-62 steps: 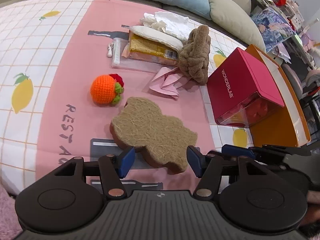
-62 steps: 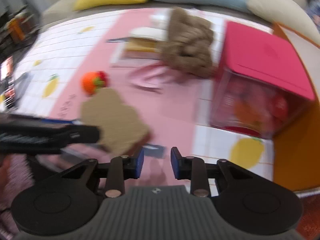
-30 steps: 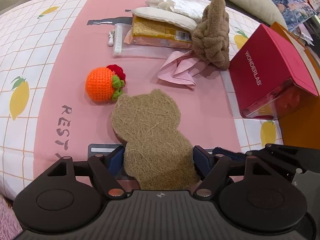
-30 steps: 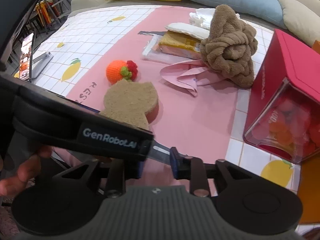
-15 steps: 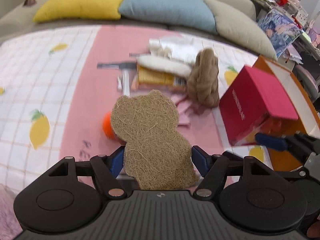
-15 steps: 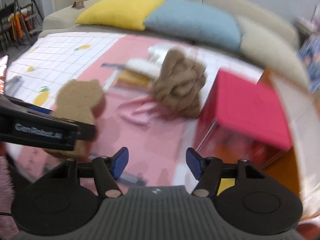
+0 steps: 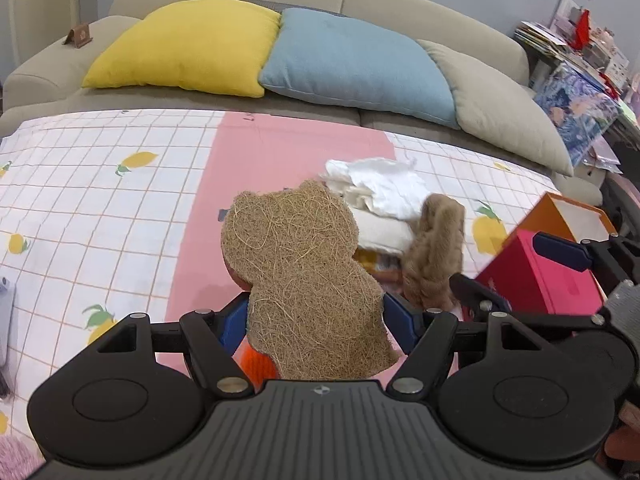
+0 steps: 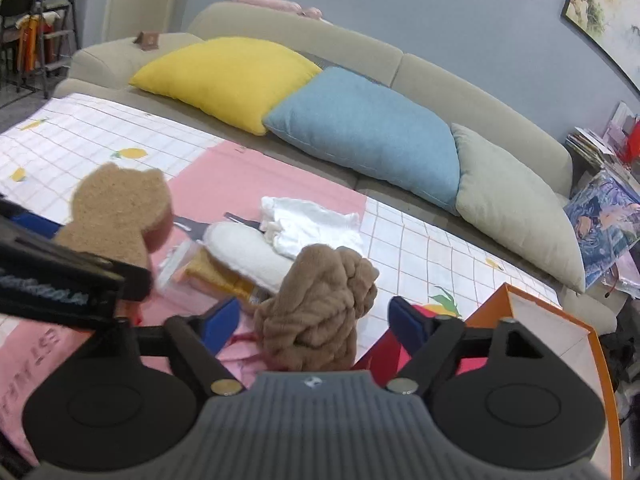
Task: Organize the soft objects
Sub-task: 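Grasp the brown knotted plush with the right tool while the left tool holds the pad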
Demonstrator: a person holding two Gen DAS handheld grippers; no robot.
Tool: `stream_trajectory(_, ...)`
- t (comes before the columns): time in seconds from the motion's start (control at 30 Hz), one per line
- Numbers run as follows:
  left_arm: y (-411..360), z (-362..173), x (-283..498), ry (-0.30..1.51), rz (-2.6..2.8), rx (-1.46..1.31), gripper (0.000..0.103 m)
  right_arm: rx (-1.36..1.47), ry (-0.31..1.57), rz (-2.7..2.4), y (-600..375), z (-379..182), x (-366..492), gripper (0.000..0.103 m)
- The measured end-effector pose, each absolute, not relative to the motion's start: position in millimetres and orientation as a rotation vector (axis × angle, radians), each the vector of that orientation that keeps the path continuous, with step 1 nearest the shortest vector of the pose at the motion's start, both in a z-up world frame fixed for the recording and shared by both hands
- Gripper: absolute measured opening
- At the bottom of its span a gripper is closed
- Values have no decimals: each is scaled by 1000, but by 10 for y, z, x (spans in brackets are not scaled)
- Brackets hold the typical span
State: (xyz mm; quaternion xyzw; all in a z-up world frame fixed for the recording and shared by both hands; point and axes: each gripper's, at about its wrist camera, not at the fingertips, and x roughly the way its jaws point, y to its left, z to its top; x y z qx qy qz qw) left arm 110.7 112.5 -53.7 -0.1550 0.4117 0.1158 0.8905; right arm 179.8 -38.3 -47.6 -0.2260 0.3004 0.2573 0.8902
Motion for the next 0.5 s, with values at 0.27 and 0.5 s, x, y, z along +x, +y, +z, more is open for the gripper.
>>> stream_trajectory(0.27, 1224, -636, 1217, 893, 290, -307, 81, -496, 673, 482, -132, -712, 2194, 76)
stream_trajectory(0.5, 1194, -662, 1203, 906, 277, -310, 81, -478, 757, 465, -58, -910, 2460, 61)
